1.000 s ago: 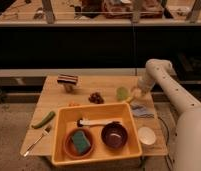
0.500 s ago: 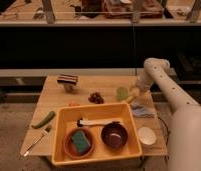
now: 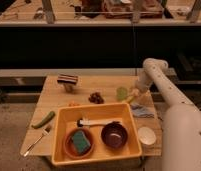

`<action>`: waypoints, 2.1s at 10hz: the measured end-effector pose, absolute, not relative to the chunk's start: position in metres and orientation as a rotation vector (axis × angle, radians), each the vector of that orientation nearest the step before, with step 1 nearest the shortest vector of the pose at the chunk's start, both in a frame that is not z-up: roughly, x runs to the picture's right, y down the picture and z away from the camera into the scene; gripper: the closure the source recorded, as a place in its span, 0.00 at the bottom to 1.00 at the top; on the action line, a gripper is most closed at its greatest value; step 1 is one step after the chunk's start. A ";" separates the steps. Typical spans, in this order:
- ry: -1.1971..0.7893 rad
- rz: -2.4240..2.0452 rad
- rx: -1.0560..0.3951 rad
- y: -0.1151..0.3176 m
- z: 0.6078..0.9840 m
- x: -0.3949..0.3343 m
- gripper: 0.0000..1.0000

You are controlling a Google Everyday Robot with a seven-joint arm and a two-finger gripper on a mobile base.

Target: Place banana in plastic cup

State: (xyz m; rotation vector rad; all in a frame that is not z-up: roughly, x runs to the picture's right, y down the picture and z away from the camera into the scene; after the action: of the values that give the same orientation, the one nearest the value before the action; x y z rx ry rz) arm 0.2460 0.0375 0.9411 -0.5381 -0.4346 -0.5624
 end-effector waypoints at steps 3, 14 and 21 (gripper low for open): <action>-0.429 -0.584 -0.574 0.046 0.944 0.235 0.46; -0.373 -0.585 -0.625 0.067 0.953 0.237 0.68; -0.327 -0.553 -0.622 0.064 0.951 0.248 0.77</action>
State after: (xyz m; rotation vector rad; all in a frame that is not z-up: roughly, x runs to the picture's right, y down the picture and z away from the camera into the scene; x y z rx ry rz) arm 0.2480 0.0644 0.9509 -0.6220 -0.3275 -0.5527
